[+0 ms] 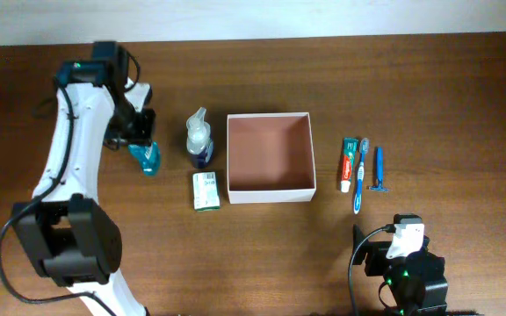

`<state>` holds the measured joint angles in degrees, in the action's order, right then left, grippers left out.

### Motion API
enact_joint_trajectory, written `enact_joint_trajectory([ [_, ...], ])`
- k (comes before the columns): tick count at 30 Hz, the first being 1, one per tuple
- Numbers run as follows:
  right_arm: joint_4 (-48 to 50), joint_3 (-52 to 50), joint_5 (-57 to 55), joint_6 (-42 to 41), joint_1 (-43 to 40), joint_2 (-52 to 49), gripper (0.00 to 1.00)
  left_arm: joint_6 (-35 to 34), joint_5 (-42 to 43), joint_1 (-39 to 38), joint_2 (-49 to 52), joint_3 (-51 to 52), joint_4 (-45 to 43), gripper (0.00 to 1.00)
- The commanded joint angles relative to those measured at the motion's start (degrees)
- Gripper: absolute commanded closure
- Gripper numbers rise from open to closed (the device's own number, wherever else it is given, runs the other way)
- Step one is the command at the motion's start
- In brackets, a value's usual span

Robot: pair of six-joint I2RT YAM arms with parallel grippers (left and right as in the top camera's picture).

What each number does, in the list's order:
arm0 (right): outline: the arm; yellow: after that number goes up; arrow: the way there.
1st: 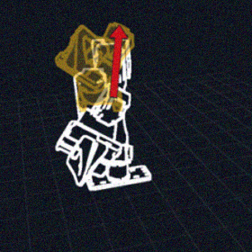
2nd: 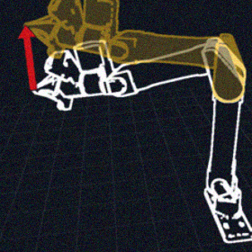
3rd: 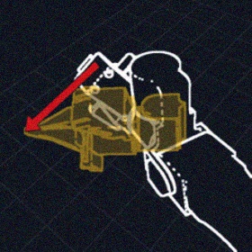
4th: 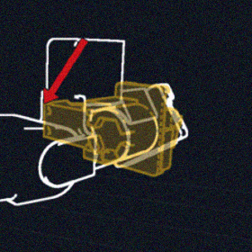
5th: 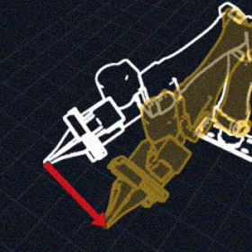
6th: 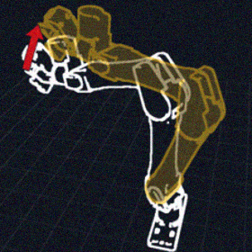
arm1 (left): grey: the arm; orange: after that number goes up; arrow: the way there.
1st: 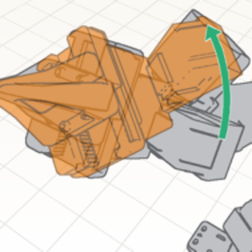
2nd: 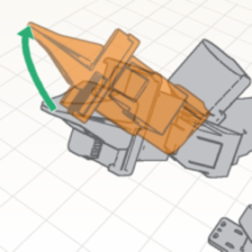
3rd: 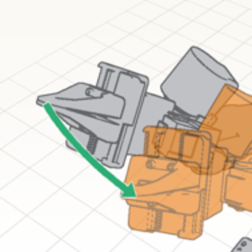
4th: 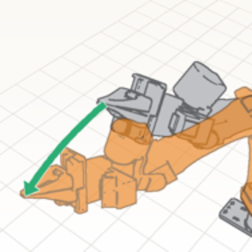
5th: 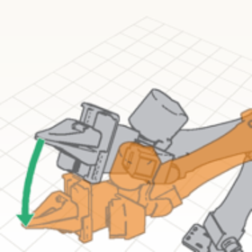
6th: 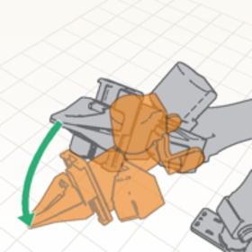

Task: Pack container
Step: 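Carry the mouthwash into the box and release it upright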

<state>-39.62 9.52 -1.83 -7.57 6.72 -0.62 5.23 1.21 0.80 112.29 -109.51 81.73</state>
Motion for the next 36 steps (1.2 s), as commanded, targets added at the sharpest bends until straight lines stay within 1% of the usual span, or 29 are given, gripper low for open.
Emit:
enact_joint_trajectory([
  [1,0.0,-0.4,-0.1,-0.4,-0.4,0.4,0.01,-2.7,1.2,-0.9,-3.1,-10.7,5.2,0.91],
  [4,0.0,-0.4,-0.1,-0.4,-0.4,0.4,0.01,-3.1,2.7,-3.5,-4.5,-17.4,10.2,0.92],
  [6,0.0,-0.4,-0.1,-0.4,-0.4,0.4,0.01,-4.5,2.6,-6.9,-5.8,-21.5,12.6,0.94],
  [8,0.0,-0.4,-0.1,-0.4,-0.4,0.4,0.01,-4.9,2.3,-12.9,-7.5,-24.7,12.9,0.94],
  [10,0.0,-0.4,-0.1,-0.4,-0.4,0.4,0.01,-8.0,0.3,-17.8,-8.2,-25.7,12.2,0.94],
  [13,0.0,-0.4,-0.1,-0.4,-0.4,0.4,0.01,-12.3,-5.8,-25.8,-8.0,-25.5,10.2,0.94],
  [15,0.0,-0.4,-0.1,-0.4,-0.4,0.4,0.02,-15.2,-8.7,-29.7,-7.0,-25.5,8.6,0.94],
  [18,0.0,-0.4,-0.1,-0.4,-0.4,0.4,0.01,-18.0,-10.2,-34.1,-4.6,-25.5,5.3,0.93],
  [19,0.0,-0.4,-0.1,-0.4,-0.4,0.4,0.01,-20.2,-10.1,-36.1,-1.2,-25.5,2.5,0.92],
  [21,0.0,-0.4,-0.1,-0.4,-0.4,0.4,0.01,-22.9,-10.0,-36.7,3.8,-25.5,1.0,0.92],
  [23,0.0,-0.4,-0.1,-0.4,-0.4,0.4,0.01,-24.0,-8.8,-36.7,7.1,-25.5,0.3,0.92],
  [26,0.0,-0.4,-0.1,-0.4,-0.4,0.4,0.01,-24.1,-1.5,-36.8,12.8,-25.5,-2.1,0.92],
  [28,0.0,-0.4,-0.1,-0.4,-0.4,0.4,0.01,-24.1,1.2,-37.6,17.4,-25.5,-3.4,0.92],
  [33,0.0,-0.4,-0.1,-0.4,-0.4,0.4,0.01,-25.2,0.9,-39.6,22.6,-25.5,-5.4,0.92],
  [36,0.0,-0.4,-0.1,-0.4,-0.4,0.4,0.01,-26.9,-0.1,-40.0,23.2,-25.5,-7.1,0.92],
])
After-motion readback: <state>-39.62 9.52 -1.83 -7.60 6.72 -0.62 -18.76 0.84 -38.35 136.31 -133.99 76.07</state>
